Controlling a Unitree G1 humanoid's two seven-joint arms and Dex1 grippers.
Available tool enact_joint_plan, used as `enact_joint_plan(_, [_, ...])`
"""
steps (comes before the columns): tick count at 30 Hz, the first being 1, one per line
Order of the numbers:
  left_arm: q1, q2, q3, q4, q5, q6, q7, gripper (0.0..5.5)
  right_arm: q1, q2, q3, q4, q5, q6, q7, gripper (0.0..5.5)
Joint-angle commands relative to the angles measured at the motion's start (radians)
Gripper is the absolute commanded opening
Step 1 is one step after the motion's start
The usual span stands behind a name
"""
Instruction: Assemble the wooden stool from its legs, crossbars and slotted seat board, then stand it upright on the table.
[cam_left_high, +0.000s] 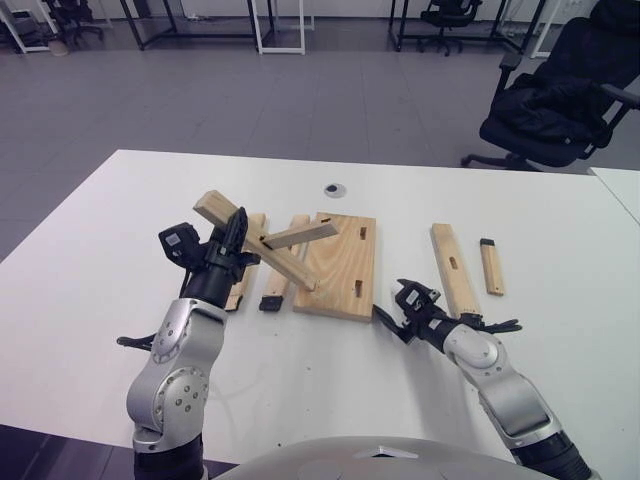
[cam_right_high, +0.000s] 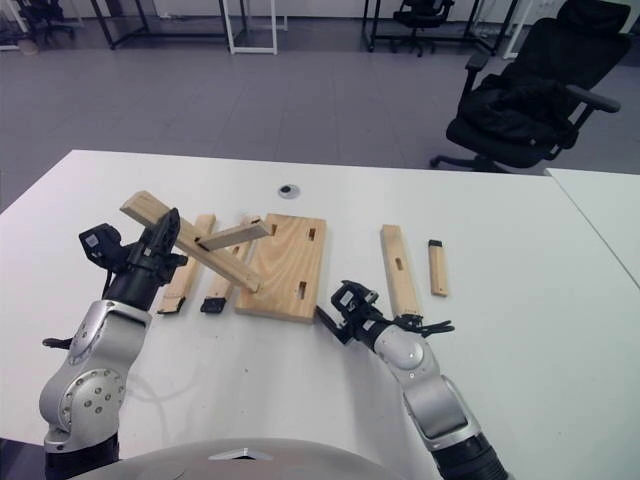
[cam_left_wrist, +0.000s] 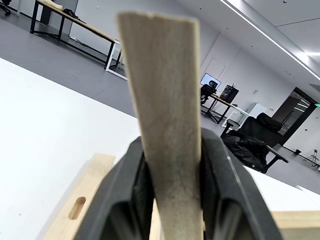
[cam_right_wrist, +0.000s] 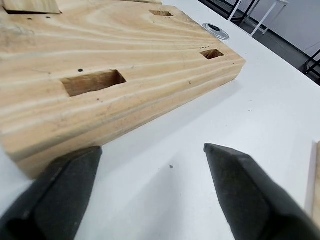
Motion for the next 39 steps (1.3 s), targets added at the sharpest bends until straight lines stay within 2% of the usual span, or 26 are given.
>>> enact_joint_plan(1, [0.008,0.035,-0.022,0.008,0.103,0.024,0.026,1.02,-0.001,0.0,0.003,-0.012,-0.011,-0.003,0.006,3.82])
enact_joint_plan(7, [0.014,0.085,-0.167,0.02,0.271,0.036,0.009,1.02,0.007,0.012,-0.003,-0.054,0.02,-0.04,0.021,3.82])
enact_joint_plan(15, [-0.008,0.113,-0.283,0.071,0.435,0.06,0.009,1.02,0.007,-0.003,-0.023,-0.059,0.016,-0.046,0.047,3.82])
enact_joint_plan(21, [-0.044,0.097,-0.327,0.148,0.473,0.074,-0.019,1.02,0.006,-0.004,-0.024,-0.062,0.01,-0.041,0.053,3.82])
enact_joint_plan(28, [-0.064,0.14,-0.455,0.196,0.531,0.1,-0.085,1.03,0.007,-0.01,-0.024,-0.058,0.002,-0.037,0.053,3.82])
enact_joint_plan(39, [-0.207,0.095,-0.405,0.205,0.558,0.104,-0.016,1.04,-0.03,0.001,-0.057,0.012,-0.016,0.002,0.008,3.82])
